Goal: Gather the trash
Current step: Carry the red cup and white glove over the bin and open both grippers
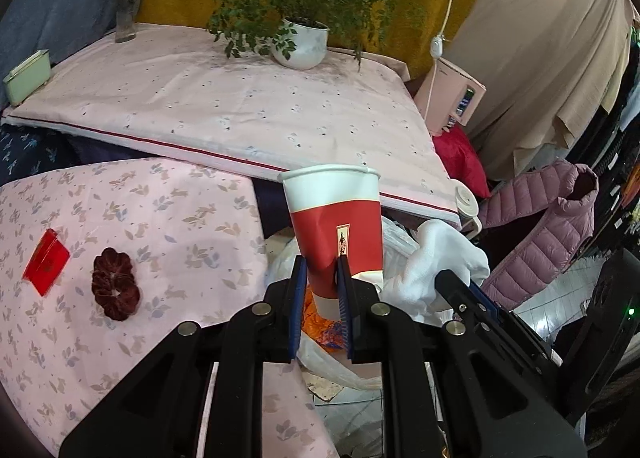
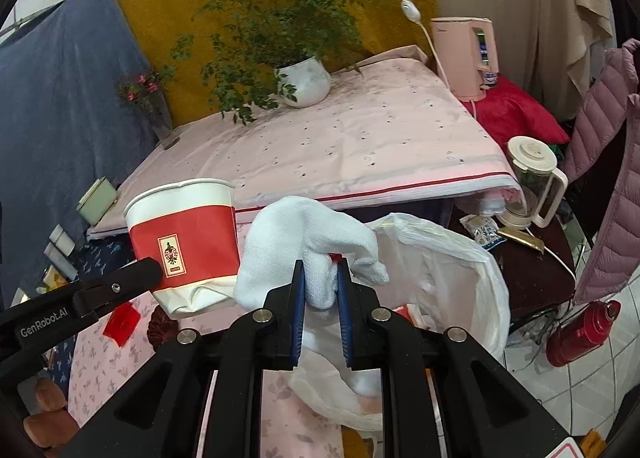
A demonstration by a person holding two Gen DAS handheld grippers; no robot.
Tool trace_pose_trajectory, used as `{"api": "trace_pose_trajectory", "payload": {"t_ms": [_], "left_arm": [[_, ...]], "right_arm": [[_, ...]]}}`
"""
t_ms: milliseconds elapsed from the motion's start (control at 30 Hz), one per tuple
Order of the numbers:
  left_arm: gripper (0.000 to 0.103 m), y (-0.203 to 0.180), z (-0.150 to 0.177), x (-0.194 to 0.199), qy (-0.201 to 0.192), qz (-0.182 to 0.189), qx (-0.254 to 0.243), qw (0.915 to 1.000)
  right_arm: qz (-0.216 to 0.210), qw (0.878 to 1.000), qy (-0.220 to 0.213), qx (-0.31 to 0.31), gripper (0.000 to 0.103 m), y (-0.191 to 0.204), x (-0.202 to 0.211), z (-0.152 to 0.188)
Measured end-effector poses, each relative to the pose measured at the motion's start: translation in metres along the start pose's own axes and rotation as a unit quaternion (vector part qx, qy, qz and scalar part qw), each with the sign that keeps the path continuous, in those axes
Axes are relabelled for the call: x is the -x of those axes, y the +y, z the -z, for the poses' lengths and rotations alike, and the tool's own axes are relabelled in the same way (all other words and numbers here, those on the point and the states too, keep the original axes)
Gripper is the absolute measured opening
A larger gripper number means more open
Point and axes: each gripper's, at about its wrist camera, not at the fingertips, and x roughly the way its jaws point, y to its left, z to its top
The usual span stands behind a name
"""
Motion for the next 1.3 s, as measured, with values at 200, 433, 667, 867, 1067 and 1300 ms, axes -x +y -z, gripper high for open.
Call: {"api": "trace_pose_trajectory", "payload": {"t_ms": [200,433,667,867,1067,1300], "left_arm": [[0.015,-0.025,0.003,-0.023,0.025,0.018,-0.016,0.9994],[0.035,-0.033,0.009,-0.041,0.035,0.012,-0.025,0.9990],[0.035,-0.023,0.012,-0.043,0.035,-0.005,-0.019,0.9992],[0.035,-0.015,0.012,-0.041,0.030,-0.019,-0.016,0.9992],[0.035,-0.006,0.013,-0.039,0.027,-0.031,-0.008,0.9991],[0.046,0.008,0.015,-0.035,0.019,-0.053,-0.001,0.9984]], "right_arm": [[0.024,0.999,-0.006,-0.028,0.014,-0.034,0.005,-0.001],[0.034,0.999,-0.004,-0.042,0.014,-0.053,0.003,0.000],[0.031,0.999,0.003,-0.039,0.015,-0.051,-0.004,0.002],[0.028,0.999,0.006,-0.033,0.015,-0.044,-0.008,0.002],[0.032,0.999,0.005,-0.023,0.020,-0.033,-0.011,0.002],[0.033,0.999,-0.003,-0.009,0.043,-0.019,-0.007,0.002]]}}
